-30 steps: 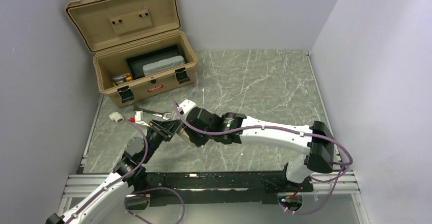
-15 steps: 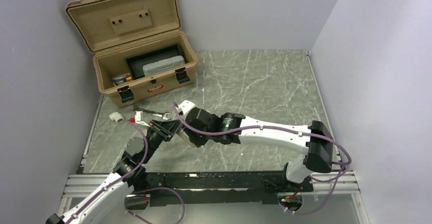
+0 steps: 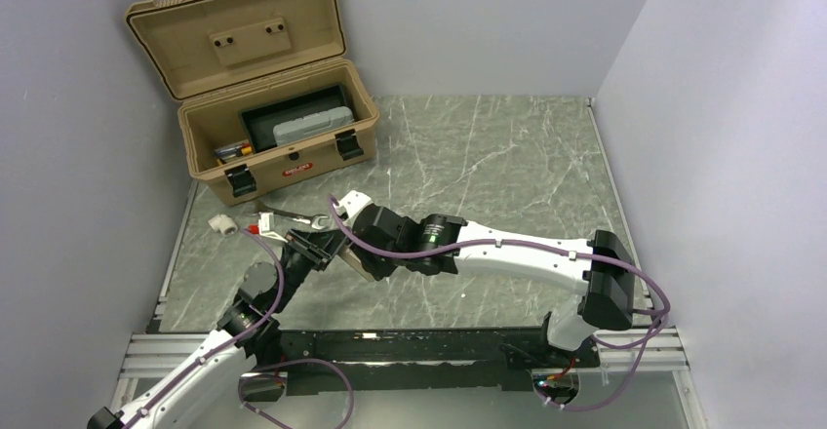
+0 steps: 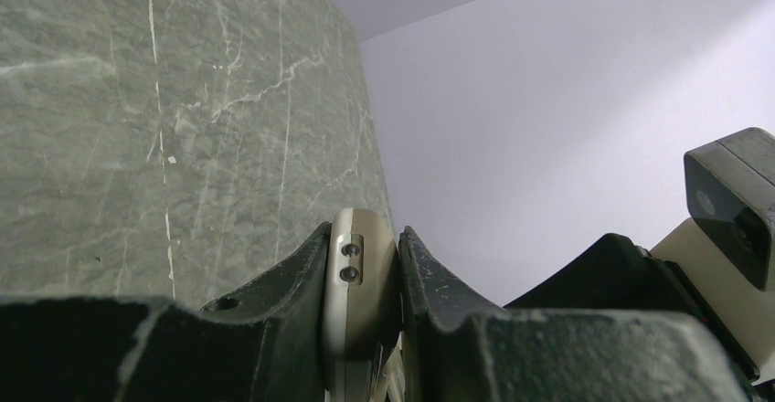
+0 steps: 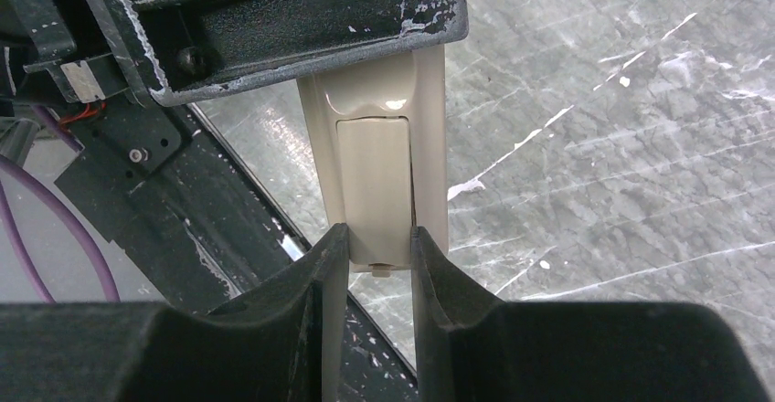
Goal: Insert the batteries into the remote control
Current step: Load the battery cover into the remote control.
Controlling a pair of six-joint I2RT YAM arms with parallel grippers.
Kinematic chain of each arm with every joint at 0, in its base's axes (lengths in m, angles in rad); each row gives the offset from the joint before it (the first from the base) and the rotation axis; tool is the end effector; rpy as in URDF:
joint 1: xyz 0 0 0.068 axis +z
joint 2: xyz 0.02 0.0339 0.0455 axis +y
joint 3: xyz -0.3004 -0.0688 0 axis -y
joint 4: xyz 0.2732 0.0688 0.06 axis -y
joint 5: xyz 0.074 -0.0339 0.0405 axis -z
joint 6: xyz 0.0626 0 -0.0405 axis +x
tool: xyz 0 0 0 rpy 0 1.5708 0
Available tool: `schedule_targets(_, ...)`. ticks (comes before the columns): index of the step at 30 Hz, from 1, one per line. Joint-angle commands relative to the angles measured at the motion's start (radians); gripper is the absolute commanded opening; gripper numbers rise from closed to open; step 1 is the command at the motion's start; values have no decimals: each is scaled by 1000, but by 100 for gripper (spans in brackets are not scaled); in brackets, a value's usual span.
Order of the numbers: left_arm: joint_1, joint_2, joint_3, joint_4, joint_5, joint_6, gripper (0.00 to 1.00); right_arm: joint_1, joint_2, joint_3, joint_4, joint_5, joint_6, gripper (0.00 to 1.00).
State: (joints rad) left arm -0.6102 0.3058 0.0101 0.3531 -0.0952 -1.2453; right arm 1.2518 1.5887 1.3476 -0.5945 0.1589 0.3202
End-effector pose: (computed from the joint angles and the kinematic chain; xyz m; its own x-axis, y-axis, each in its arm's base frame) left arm 0.1251 -0.0802 0.1895 -0.4518 -0.8350 -0.3141 0.2021 0.2471 -0.9477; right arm 0.1336 0.3730 0.3062 -0.5054 -0.5393 -0.6736 -0.7851 0.6113 0.0997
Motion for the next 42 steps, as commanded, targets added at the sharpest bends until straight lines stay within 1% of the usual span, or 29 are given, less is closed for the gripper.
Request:
schedule_targets(1, 1, -6, -72, 76, 7, -27, 0, 4, 12, 53, 4, 16, -12, 13)
schedule_targets(8, 0, -38, -73, 40, 3, -27, 0, 5, 14, 53, 13, -4, -4, 18)
schedule_targets(12, 0, -46, -76, 32, -1, -29, 0, 5, 13, 54, 10, -1, -5, 24)
schedule_targets(15, 1, -43, -75, 33, 0, -31, 0, 5, 13, 57, 9, -1, -4, 30)
schedule_targets(22, 1, -23, -74, 53, 4, -32, 0, 5, 11, 58, 7, 5, -6, 39)
schedule_targets(28, 2, -17, -77, 61, 5, -35, 0, 4, 8, 58, 9, 9, -7, 43)
schedule_targets(34, 1, -14, -83, 64, 6, -38, 0, 4, 7, 60, 6, 16, -10, 45)
schedule_targets(39, 1, -2, -89, 77, 7, -52, 0, 5, -10, 59, 19, 39, -5, 52)
schedule_targets(42, 1, 4, -87, 78, 8, -52, 0, 4, -20, 58, 35, 43, -1, 54)
